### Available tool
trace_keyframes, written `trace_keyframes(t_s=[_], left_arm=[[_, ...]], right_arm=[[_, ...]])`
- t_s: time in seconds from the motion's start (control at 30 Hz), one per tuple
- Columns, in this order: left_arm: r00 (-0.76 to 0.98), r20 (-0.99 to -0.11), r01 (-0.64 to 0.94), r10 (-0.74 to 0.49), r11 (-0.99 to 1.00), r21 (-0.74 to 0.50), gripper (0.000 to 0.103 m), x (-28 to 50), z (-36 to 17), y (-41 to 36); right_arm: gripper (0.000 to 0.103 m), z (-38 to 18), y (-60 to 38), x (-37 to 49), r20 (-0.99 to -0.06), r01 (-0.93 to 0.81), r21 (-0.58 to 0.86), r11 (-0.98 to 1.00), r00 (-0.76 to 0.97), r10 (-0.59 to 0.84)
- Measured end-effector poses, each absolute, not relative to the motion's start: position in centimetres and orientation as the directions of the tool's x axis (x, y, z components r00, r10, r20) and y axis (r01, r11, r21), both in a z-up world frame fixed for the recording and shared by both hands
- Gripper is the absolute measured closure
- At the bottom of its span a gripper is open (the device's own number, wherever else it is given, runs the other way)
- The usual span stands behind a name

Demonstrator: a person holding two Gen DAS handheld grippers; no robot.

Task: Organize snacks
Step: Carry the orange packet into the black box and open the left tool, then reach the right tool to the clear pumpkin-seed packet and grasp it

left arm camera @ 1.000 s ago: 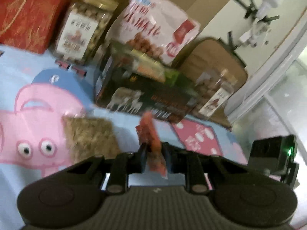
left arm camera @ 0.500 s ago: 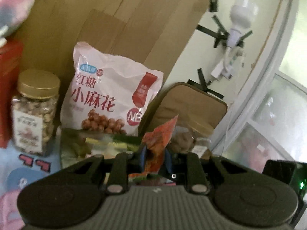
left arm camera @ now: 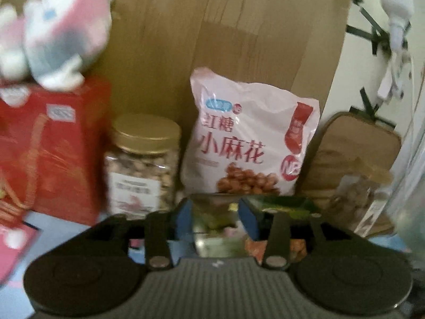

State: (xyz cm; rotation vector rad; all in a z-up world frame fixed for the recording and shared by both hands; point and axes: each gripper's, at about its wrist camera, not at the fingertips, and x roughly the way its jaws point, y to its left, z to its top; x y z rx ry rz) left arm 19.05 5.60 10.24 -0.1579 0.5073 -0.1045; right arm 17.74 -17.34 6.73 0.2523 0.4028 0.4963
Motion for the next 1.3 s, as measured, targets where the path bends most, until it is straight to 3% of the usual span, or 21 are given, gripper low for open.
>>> trace_keyframes(t_s=[0.1,0.23,0.43,0.5,0.53,0.67,0.77,0.83,0.97,1.03,1.3], left_arm=[[0.876,-0.479,0.03,-0.063,0.997,-0.075,0.058,16.7,10.1,4.4],[0.86,-0.51,0.022,-0.034,0.999,-0.029,0.05,13.2,9.0,3.4],[0.841,-0.54,0.018,-0.022,1.0,-0.012,0.037,9.3,7.6,2.3],[0.843,-0.538,0.009,-0.015,1.0,-0.013,0.022,8.0,7.3,2.2],[0.845,-0.535,0.006,-0.011,1.0,-0.01,0.02,7.5,7.2,2.2],[0.839,-0.544,0.001,-0.004,1.0,-0.006,0.018,5.7,6.7,2.3],[0.839,-0.545,-0.017,0.011,1.0,-0.006,0.004,4.5,6.4,2.5],[0.84,-0.542,-0.027,0.022,1.0,-0.001,0.002,3.6,6.2,2.7],[0.84,-0.542,-0.034,0.026,0.999,-0.004,0.0,2.4,6.1,2.8],[0.838,-0.545,-0.037,0.027,0.999,-0.007,0.0,1.9,6.1,2.8],[0.831,-0.552,-0.057,0.067,0.998,0.036,0.0,1.1,5.8,2.3]], right_arm=[[0.088,6.2,-17.8,15.2,-0.322,-0.396,0.323,0.86,0.808,0.493],[0.066,4.6,-18.4,11.0,-0.343,-0.362,0.325,0.874,0.816,0.466],[0.06,2.0,-18.5,6.1,-0.422,-0.309,0.326,0.893,0.798,0.43],[0.055,1.5,-18.6,4.9,-0.438,-0.296,0.322,0.899,0.795,0.419],[0.05,1.3,-18.6,4.3,-0.442,-0.29,0.32,0.902,0.797,0.412],[0.05,0.8,-18.8,2.6,-0.453,-0.27,0.337,0.902,0.793,0.407],[0.045,0.7,-19.0,1.6,-0.453,-0.254,0.349,0.902,0.796,0.4],[0.037,0.6,-18.9,0.8,-0.448,-0.244,0.351,0.904,0.804,0.391],[0.034,0.9,-18.8,-0.5,-0.437,-0.244,0.348,0.905,0.812,0.387],[0.026,1.2,-18.8,-1.0,-0.427,-0.242,0.349,0.905,0.819,0.384],[0.022,1.8,-18.6,-2.3,-0.404,-0.239,0.345,0.907,0.835,0.374]])
